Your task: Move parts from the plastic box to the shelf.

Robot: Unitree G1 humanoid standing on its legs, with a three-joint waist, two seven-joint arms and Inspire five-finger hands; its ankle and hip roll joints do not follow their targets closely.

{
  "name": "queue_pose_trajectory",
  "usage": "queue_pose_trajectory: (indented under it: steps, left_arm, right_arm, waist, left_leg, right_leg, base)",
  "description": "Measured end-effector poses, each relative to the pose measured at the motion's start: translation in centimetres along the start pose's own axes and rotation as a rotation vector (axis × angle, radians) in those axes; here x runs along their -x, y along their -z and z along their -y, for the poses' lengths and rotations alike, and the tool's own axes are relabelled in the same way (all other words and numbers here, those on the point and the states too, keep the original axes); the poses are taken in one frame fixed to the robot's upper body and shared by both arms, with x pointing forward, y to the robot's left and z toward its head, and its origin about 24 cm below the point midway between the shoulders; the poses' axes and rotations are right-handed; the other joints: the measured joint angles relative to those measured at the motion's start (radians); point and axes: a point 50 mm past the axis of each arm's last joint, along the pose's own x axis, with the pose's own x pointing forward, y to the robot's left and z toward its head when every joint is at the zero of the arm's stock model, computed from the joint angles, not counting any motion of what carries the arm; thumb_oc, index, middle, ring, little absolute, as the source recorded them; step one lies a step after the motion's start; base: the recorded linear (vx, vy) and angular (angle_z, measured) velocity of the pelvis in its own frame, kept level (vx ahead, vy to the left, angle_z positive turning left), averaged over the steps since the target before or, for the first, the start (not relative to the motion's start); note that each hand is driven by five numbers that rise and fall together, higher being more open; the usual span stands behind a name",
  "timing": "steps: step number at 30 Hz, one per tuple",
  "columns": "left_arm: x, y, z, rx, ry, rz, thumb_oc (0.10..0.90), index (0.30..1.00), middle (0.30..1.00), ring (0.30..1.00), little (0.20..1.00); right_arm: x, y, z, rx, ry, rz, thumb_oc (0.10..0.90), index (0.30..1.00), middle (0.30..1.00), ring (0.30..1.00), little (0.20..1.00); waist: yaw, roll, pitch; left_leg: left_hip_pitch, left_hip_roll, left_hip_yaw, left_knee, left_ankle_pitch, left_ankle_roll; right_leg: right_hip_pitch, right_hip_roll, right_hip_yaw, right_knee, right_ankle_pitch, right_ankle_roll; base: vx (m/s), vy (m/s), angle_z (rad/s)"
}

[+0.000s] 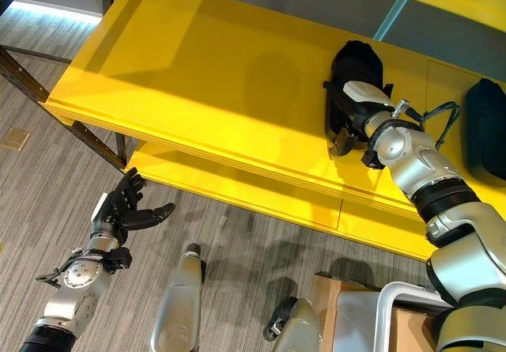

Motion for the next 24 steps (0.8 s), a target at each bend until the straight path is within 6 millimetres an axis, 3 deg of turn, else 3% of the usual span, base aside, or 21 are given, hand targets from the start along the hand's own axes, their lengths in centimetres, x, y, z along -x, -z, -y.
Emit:
queue_pose_trajectory:
  steps: [24]
  left_arm:
    - [0.08,0.09,-0.08,-0.002,-0.001,-0.004,0.9,1.0,1.0,1.0,1.0]
  right_arm:
    - [-0.07,-0.14,0.17,-0.002,0.019,0.003,0.9,1.0,1.0,1.0,1.0]
  waist:
    - [0.002,0.0,0.0]
  left_leg:
    - [-0.007,-0.001,0.001,0.005,-0.001,0.001]
  right_leg:
    - [-0.001,0.001,0.0,-0.009,0.007,0.007]
  base:
    - [0.0,0.0,0.0]
